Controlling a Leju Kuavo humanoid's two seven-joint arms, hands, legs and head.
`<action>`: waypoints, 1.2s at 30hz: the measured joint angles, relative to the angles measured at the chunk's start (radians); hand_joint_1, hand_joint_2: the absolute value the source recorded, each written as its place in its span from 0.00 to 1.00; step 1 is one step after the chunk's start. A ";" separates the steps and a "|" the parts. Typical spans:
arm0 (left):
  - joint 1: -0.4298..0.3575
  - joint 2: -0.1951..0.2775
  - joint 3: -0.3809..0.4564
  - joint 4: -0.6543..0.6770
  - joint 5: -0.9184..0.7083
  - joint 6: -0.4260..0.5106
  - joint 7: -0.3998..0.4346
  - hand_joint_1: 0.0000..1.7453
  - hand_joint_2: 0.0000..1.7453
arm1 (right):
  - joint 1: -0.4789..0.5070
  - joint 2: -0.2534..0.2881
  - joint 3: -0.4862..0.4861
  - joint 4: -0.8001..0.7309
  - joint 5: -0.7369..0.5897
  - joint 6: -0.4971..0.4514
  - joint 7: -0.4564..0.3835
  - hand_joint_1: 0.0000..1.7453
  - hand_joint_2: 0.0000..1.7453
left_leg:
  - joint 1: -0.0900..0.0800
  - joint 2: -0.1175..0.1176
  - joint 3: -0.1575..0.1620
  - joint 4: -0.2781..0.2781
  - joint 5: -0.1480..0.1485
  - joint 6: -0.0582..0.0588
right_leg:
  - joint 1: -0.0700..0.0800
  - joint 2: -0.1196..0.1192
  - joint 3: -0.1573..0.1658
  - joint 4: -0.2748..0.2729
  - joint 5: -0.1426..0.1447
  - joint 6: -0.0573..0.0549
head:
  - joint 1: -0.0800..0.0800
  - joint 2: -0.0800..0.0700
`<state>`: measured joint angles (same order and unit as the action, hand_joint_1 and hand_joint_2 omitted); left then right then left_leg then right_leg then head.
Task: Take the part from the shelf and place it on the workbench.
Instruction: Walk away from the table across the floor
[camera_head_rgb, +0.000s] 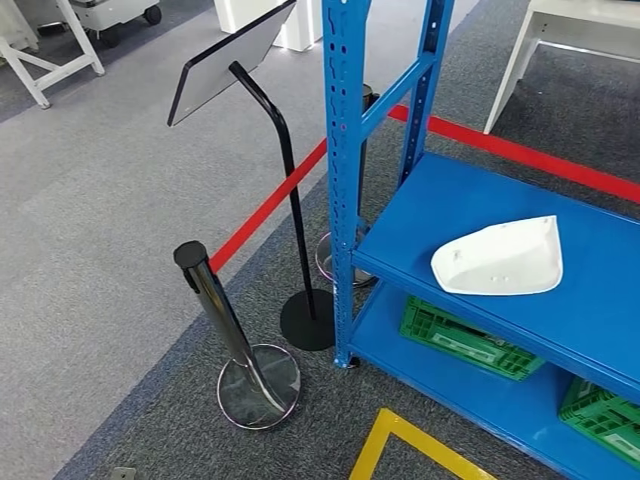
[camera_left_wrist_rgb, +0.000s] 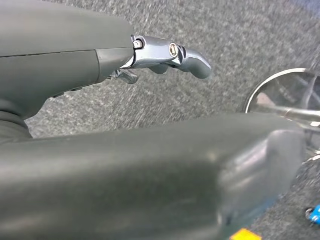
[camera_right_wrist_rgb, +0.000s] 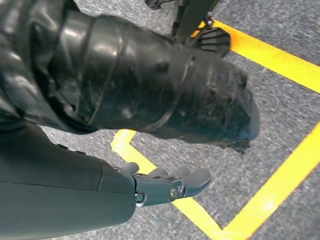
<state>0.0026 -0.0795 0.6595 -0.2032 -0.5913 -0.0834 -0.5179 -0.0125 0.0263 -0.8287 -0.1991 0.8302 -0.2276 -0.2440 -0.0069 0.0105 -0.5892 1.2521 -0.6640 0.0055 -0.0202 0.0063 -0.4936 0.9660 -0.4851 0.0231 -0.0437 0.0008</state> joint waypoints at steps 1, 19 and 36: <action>0.002 -0.001 0.000 0.000 0.000 0.000 0.000 0.00 0.00 | 0.001 0.000 -0.001 0.000 0.000 0.000 0.000 0.00 0.00 | 0.000 -0.001 0.000 -0.017 0.029 0.004 | 0.001 0.005 0.001 0.000 0.000 0.000 | 0.000 0.000; -0.002 -0.010 0.002 0.000 -0.016 0.005 0.003 0.00 0.00 | 0.001 0.000 -0.012 0.001 0.004 0.010 -0.002 0.00 0.00 | -0.022 0.021 0.097 -0.321 0.210 0.057 | -0.010 -0.027 -0.054 0.088 -0.035 0.052 | 0.024 0.000; -0.002 -0.002 0.010 0.001 -0.025 -0.003 0.003 0.00 0.00 | -0.007 0.009 -0.018 0.002 0.021 0.009 -0.009 0.00 0.00 | -0.035 -0.046 0.055 -0.259 0.207 0.066 | -0.002 0.037 -0.014 0.008 0.001 0.009 | 0.008 0.000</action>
<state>0.0006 -0.0816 0.6693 -0.2027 -0.6165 -0.0865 -0.5150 -0.0195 0.0356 -0.8470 -0.1970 0.8510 -0.2186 -0.2534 -0.0416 -0.0351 -0.5340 0.9927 -0.4569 0.0715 -0.0219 0.0433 -0.5077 0.9744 -0.4837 0.0320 -0.0354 0.0008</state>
